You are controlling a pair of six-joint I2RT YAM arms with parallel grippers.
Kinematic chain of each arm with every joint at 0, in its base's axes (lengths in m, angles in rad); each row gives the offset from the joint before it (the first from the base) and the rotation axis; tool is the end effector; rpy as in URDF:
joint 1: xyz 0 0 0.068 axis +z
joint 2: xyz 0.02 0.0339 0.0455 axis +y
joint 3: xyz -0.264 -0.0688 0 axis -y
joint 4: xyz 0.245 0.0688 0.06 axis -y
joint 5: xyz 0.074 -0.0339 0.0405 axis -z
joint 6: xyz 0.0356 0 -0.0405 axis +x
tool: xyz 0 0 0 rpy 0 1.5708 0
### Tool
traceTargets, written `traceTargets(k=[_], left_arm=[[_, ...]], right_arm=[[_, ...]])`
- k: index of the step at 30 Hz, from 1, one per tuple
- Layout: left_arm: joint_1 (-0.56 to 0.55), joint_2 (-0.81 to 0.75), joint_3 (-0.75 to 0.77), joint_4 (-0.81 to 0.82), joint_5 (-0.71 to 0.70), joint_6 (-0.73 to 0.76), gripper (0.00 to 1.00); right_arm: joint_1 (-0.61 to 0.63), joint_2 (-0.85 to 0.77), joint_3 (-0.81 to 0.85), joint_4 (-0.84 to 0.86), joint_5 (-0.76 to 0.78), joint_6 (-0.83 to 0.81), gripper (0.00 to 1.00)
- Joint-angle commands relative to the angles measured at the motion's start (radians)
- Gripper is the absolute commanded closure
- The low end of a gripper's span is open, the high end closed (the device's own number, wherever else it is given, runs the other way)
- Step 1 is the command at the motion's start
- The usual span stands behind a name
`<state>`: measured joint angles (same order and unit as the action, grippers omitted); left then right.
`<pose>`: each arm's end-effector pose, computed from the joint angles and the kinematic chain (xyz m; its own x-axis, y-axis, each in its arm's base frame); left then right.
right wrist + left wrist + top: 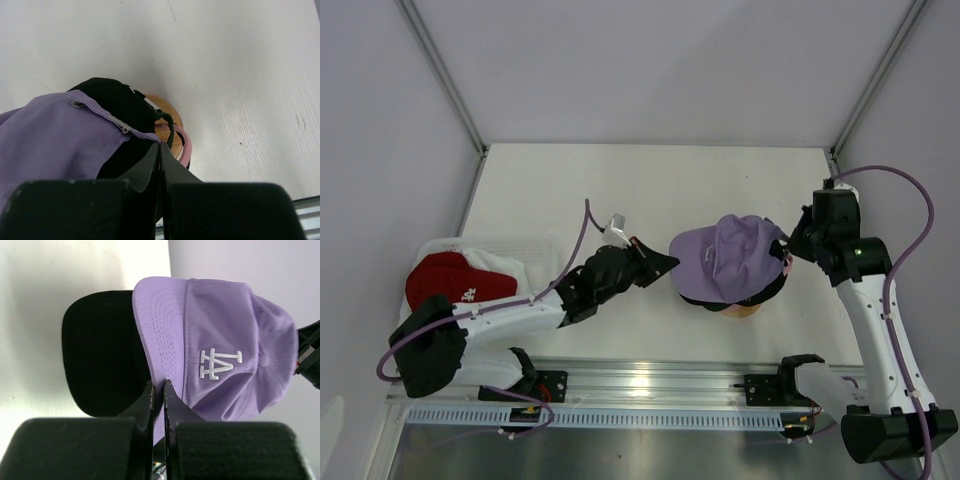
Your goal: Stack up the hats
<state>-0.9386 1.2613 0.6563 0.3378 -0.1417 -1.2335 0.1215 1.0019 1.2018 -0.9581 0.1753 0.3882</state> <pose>0.1699 -0.2234 0.2461 -0.7293 -0.5852 -0.3544 0.0904 0.4310 -0.8978 0.1846 0.0163 0.3684 -0.6294 0.2986 -0.7174 0.2642 0.9504 0.1638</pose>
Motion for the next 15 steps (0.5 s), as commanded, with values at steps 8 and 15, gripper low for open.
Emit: traceTargets(k=[8, 15], left_arm=[[-0.034, 0.108, -0.049, -0.152, -0.176, -0.003, 0.99], [-0.034, 0.188, 0.005, -0.149, -0.191, 0.06, 0.99]], right_arm=[[-0.052, 0.013, -0.107, 0.027, 0.03, -0.049, 1.0], [-0.052, 0.047, -0.133, 0.05, 0.013, -0.058, 1.0]])
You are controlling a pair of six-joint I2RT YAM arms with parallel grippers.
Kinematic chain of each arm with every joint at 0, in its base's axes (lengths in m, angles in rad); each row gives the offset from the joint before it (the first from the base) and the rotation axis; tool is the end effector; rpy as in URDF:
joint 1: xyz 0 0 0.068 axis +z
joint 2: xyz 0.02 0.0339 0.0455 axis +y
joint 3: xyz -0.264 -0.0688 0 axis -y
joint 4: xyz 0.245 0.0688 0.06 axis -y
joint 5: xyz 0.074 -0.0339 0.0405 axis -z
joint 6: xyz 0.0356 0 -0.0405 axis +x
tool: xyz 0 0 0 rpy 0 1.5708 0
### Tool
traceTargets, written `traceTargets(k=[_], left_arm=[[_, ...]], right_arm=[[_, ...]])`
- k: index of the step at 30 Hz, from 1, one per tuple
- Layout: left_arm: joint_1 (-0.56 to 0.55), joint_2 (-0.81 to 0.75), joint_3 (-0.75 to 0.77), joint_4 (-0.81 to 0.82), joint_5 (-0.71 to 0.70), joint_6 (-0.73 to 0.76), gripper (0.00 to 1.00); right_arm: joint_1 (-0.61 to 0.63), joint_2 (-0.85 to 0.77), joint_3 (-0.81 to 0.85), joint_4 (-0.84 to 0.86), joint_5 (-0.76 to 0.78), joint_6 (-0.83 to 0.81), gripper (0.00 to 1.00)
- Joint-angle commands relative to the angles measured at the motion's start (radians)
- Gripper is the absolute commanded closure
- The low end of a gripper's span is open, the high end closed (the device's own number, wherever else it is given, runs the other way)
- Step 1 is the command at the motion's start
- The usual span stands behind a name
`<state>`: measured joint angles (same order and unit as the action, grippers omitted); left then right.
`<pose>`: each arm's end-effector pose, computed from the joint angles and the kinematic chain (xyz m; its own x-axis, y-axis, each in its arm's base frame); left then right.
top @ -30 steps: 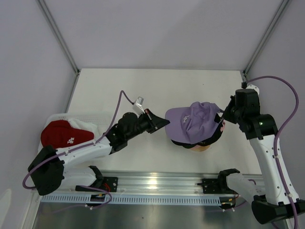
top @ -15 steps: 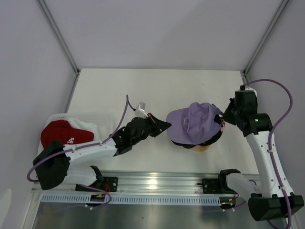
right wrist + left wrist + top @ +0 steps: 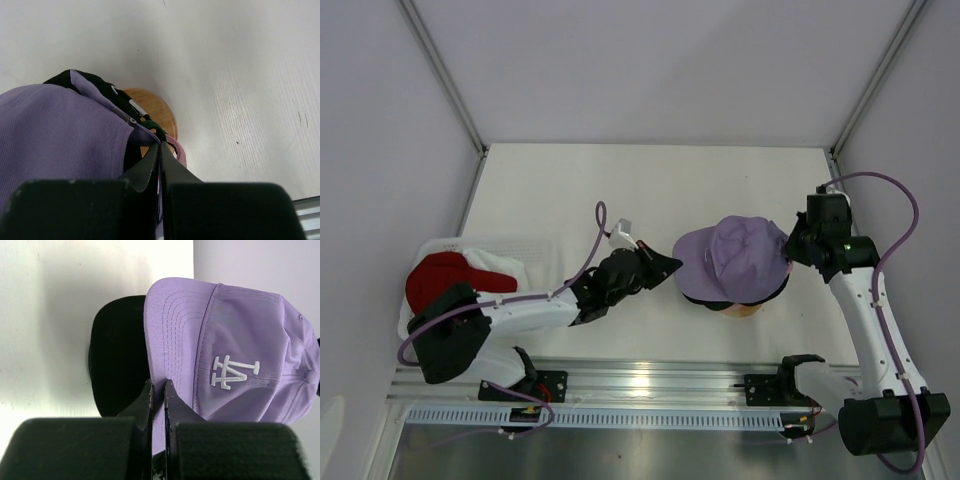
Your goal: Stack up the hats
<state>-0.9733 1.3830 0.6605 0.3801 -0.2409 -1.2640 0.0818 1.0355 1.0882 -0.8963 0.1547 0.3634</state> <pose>0.1738 -0.2403 0.2194 -0.7019 -0.6141 -0.3608 0.0242 0.4857 -0.8738 0.1992 0.0108 0.3318 -0.6883 0.2960 -0.6623 0.2846 0.9500 0.1287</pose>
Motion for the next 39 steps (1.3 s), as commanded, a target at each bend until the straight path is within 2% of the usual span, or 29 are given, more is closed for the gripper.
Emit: traceTargets(k=[1, 13, 15, 17, 21, 27, 32, 35, 39], left_arm=[[0.001, 0.076, 0.008, -0.201, -0.092, 0.094, 0.99], [0.001, 0.148, 0.01, -0.313, -0.098, 0.094, 0.99], [0.008, 0.166, 0.008, -0.293, -0.089, 0.097, 0.99], [0.016, 0.18, -0.022, -0.19, -0.037, 0.147, 0.99], [0.041, 0.218, -0.026, -0.101, 0.014, 0.227, 0.99], [0.058, 0.333, 0.085, -0.128, 0.121, 0.282, 0.99], [0.082, 0.358, 0.065, -0.119, 0.153, 0.25, 0.96], [0.113, 0.389, 0.019, -0.025, 0.212, 0.235, 0.98], [0.148, 0.428, -0.056, 0.213, 0.325, 0.25, 0.96]], right_arm=[[-0.013, 0.018, -0.02, -0.007, 0.034, -0.034, 1.0], [-0.014, 0.132, -0.025, 0.002, 0.059, -0.026, 1.0], [-0.014, 0.138, -0.028, 0.003, 0.052, -0.021, 1.0], [-0.013, 0.136, -0.03, 0.003, 0.055, -0.017, 1.0], [-0.014, 0.13, -0.031, 0.003, 0.06, -0.015, 1.0], [-0.014, 0.15, -0.037, 0.011, 0.045, -0.014, 1.0], [-0.014, 0.149, -0.045, 0.02, 0.052, -0.011, 1.0], [-0.014, 0.153, -0.056, 0.03, 0.042, -0.004, 1.0], [-0.014, 0.159, -0.073, 0.043, 0.034, 0.009, 1.0]])
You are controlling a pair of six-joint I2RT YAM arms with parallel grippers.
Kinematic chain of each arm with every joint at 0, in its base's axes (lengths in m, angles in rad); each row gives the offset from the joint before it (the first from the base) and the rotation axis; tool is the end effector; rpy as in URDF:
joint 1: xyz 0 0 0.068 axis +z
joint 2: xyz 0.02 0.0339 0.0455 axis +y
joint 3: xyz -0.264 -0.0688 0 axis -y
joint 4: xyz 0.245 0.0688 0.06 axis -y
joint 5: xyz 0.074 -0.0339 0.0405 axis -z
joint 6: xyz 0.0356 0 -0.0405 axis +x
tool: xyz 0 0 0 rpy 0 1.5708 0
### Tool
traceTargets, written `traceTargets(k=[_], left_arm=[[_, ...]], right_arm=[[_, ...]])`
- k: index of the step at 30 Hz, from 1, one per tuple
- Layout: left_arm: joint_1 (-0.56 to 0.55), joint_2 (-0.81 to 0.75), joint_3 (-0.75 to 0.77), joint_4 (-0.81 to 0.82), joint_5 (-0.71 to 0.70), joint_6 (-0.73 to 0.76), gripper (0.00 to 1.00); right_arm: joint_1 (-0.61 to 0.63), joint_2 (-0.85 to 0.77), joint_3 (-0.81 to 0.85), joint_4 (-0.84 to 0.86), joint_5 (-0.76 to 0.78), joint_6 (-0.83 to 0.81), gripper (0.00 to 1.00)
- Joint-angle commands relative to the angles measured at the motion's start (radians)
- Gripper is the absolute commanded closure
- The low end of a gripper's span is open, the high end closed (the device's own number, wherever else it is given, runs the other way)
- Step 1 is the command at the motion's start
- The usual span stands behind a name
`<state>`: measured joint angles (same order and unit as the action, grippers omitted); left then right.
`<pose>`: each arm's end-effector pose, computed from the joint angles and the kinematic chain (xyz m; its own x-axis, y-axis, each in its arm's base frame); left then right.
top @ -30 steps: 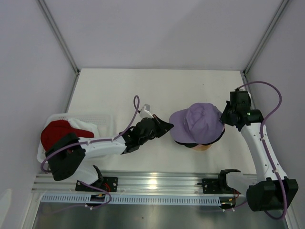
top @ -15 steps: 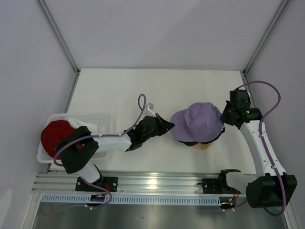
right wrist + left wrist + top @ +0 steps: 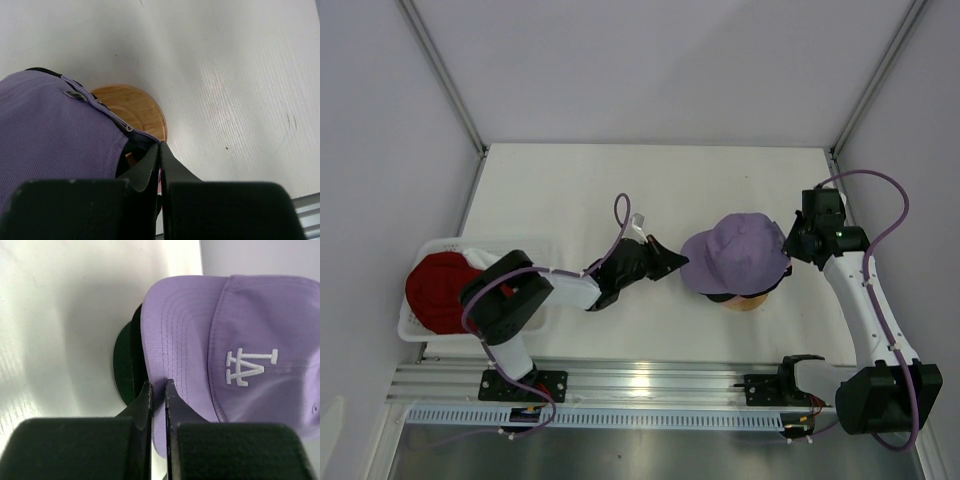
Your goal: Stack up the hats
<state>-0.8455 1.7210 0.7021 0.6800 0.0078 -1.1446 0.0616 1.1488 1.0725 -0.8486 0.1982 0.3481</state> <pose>0.2269 -0.2564 0.1609 -0.7770 -0.4961 -0.3875 0.1106 0.4985 -0.8598 0.2263 0.0069 0.3085 -0.7295 0.2901 -0.6194 0.3263 0.9435 0.0575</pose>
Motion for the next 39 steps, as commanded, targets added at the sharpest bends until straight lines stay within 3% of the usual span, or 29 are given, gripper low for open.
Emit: traceTargets(k=[1, 6, 12, 18, 20, 23, 26, 28, 30, 32, 39], left_arm=[[0.023, 0.098, -0.107, -0.053, 0.119, 0.137, 0.94], [0.031, 0.147, -0.029, -0.123, 0.159, 0.166, 0.91], [0.04, 0.103, -0.078, -0.117, 0.095, 0.166, 0.58], [0.046, 0.037, -0.084, -0.154, 0.055, 0.221, 0.54], [0.046, 0.008, -0.084, -0.18, 0.049, 0.256, 0.54], [0.046, -0.081, -0.085, -0.246, 0.014, 0.314, 0.53], [0.046, -0.197, -0.063, -0.354, -0.075, 0.406, 0.49], [0.052, -0.294, -0.032, -0.42, -0.147, 0.492, 0.42], [0.059, -0.359, 0.002, -0.506, -0.19, 0.542, 0.33], [0.078, -0.455, 0.037, -0.568, -0.227, 0.613, 0.23], [0.202, -0.669, 0.158, -0.782, -0.37, 0.779, 0.04]], right_arm=[[0.006, 0.048, -0.066, 0.0, -0.013, 0.026, 1.0], [0.007, 0.063, -0.06, 0.003, -0.016, 0.031, 1.0], [0.006, 0.035, -0.052, 0.02, 0.007, 0.028, 1.0], [0.006, 0.02, -0.046, 0.011, -0.032, 0.025, 0.99], [0.007, -0.001, -0.034, -0.003, -0.037, 0.025, 0.88], [0.006, -0.041, 0.009, -0.032, -0.026, 0.014, 0.63], [0.006, -0.063, 0.072, -0.108, 0.024, 0.011, 0.24], [0.006, -0.06, 0.121, -0.142, 0.094, 0.025, 0.11], [0.003, -0.051, 0.151, -0.194, 0.138, 0.037, 0.03], [-0.002, -0.037, 0.193, -0.23, 0.142, 0.041, 0.0], [-0.017, -0.069, 0.247, -0.262, 0.205, 0.031, 0.0]])
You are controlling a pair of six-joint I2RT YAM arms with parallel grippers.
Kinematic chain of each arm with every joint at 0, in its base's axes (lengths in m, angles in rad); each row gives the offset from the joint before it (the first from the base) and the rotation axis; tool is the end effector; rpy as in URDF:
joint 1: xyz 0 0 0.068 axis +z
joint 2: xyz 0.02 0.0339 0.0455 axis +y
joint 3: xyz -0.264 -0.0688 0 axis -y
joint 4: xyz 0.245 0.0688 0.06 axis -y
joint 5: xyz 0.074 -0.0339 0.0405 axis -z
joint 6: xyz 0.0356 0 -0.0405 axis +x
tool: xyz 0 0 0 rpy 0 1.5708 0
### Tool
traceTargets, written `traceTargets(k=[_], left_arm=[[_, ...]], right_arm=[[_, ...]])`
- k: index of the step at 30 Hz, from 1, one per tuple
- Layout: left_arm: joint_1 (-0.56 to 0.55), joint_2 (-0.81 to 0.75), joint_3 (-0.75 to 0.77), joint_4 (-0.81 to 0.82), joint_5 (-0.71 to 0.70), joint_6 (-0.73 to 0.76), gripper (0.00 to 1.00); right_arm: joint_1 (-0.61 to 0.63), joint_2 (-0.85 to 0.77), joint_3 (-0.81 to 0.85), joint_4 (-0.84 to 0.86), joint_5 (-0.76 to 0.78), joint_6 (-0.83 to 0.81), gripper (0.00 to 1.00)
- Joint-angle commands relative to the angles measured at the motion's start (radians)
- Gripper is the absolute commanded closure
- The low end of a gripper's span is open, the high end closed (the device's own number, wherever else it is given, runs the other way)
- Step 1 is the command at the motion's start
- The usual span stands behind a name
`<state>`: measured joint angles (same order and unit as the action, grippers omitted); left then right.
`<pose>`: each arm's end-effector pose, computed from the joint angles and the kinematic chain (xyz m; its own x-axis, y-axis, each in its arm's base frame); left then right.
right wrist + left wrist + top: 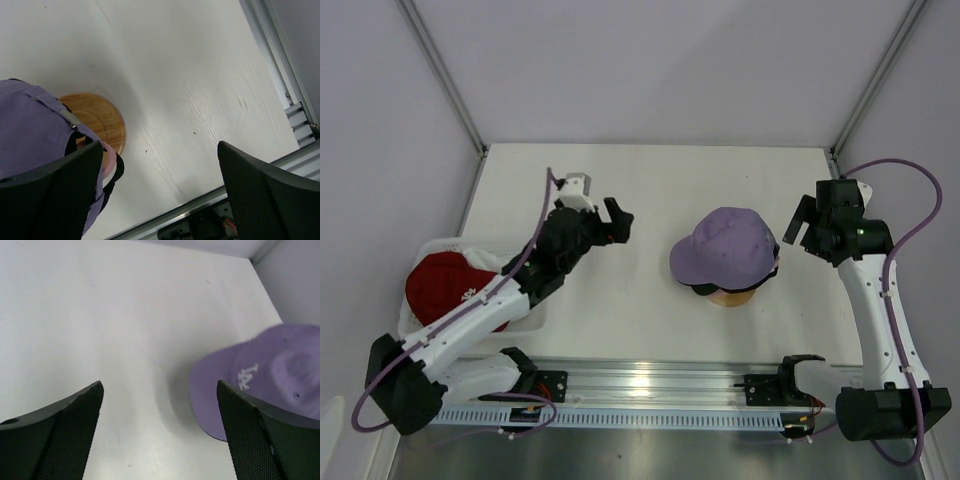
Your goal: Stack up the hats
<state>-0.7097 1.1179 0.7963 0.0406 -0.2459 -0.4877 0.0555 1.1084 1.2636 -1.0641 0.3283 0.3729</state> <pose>0.2030 -0.1629 0.3003 -0.3989 -0.2565 -0.8804 0.3030 0.8693 -0.3906 0.2015 -0.0003 0.3620 -0.6805 0.3076 -0.6650 0.4223 0.9064 -0.0130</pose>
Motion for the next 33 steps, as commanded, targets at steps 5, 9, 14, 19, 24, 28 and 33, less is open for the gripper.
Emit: traceTargets(k=[5, 9, 14, 19, 24, 28, 33], left_arm=[[0.235, -0.138, 0.113, -0.294, -0.288, 0.112, 0.0], [0.46, -0.153, 0.103, -0.329, -0.302, 0.012, 0.0], [0.699, -0.144, 0.072, -0.516, -0.297, -0.219, 0.0], [0.782, -0.222, 0.021, -0.676, -0.384, -0.382, 0.01], [0.797, -0.244, 0.156, -1.057, -0.625, -0.689, 0.0], [0.851, -0.277, 0.199, -1.15, -0.696, -0.729, 0.0], [1.054, -0.287, 0.123, -0.958, -0.638, -0.597, 0.01]], right_arm=[[-0.022, -0.084, 0.123, 0.072, -0.012, -0.012, 0.0], [-0.011, -0.174, -0.005, 0.41, -0.447, -0.052, 0.0], [0.162, -0.137, -0.072, 0.504, -0.419, -0.077, 0.0], [0.26, -0.172, -0.151, 0.556, -0.304, -0.028, 0.01], [0.26, -0.263, -0.343, 0.757, -0.382, 0.011, 0.01], [0.259, -0.245, -0.333, 0.773, -0.428, -0.011, 0.01], [0.253, -0.234, -0.316, 0.774, -0.462, -0.031, 0.0]])
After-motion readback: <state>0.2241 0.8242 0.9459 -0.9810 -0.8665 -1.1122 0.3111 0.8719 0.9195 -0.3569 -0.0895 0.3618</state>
